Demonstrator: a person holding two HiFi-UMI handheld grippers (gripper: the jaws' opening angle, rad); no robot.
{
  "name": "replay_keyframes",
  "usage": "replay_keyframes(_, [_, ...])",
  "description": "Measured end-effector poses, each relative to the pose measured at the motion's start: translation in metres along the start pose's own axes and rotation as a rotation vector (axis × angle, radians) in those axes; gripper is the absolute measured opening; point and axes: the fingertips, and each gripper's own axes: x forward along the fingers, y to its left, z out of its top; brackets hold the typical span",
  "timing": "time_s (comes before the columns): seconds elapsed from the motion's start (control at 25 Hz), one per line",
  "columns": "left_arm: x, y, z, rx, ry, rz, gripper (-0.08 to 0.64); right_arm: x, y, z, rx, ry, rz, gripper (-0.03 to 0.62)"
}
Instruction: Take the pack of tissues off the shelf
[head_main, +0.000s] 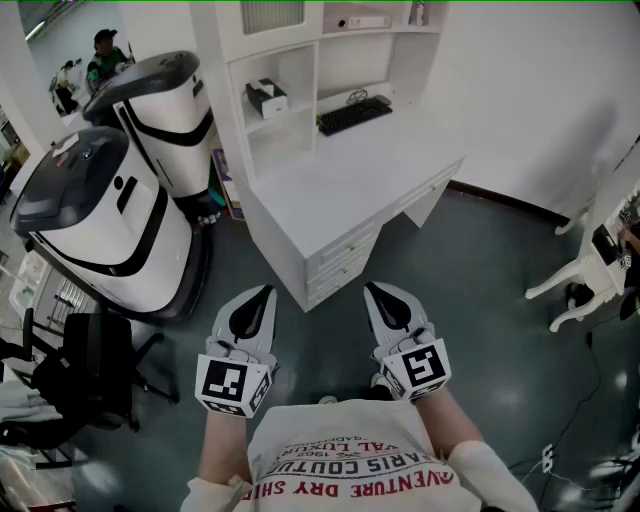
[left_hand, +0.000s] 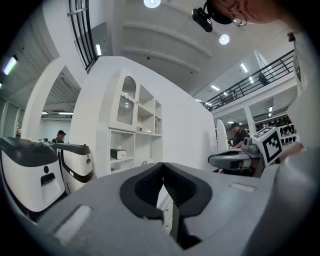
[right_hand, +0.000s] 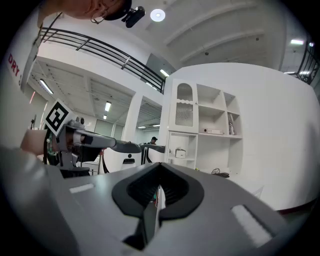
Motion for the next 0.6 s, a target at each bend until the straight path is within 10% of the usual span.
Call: replay_keyframes(0.6, [0.008, 0.004, 0.006, -0.034, -0.067, 0.016, 0.008, 0.01, -0.015, -0.009, 0.058, -0.004, -0.016, 0.002])
